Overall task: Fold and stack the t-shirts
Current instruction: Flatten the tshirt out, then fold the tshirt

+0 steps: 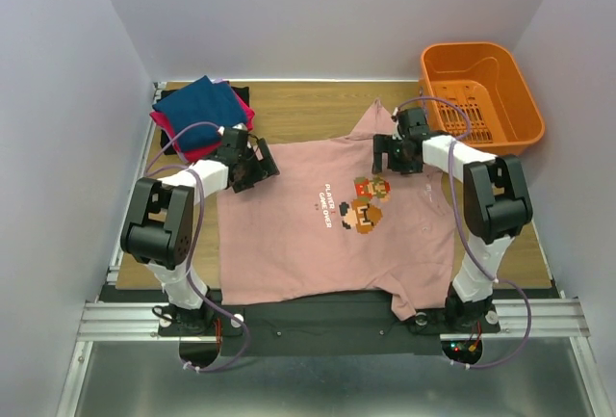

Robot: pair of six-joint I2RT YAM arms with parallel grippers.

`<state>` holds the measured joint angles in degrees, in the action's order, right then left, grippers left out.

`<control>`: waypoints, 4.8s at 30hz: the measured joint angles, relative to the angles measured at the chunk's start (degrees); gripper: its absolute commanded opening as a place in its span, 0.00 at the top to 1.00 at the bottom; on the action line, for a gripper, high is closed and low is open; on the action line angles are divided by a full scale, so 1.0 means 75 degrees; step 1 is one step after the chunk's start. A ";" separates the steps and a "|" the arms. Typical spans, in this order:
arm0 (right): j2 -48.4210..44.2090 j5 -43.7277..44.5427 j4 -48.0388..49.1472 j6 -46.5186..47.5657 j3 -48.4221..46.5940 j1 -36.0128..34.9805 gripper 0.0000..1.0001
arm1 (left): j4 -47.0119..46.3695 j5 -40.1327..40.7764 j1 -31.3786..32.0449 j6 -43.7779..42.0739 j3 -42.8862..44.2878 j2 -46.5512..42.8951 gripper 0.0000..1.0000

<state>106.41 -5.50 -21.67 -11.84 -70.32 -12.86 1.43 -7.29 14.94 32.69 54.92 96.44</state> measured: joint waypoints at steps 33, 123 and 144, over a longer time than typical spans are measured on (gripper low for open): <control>0.3497 -0.0740 0.0277 0.0003 -0.4811 -0.0047 0.00 | 0.0385 -0.0087 -0.0868 -0.0708 0.3480 0.2611 0.01; -0.0274 -0.1209 0.0044 -0.0466 -0.1276 -0.0032 0.00 | 0.6152 0.3363 0.1842 0.9238 -0.1582 -0.2597 1.00; 0.0385 -0.0262 0.0047 -0.0204 -0.0420 -0.0341 0.00 | 0.4739 0.4354 0.0909 0.5208 -0.0047 -0.1381 1.00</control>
<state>109.30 -7.46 -21.32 -13.37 -73.47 -15.42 36.97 25.36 21.76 71.75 54.57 86.08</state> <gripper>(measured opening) 0.997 0.025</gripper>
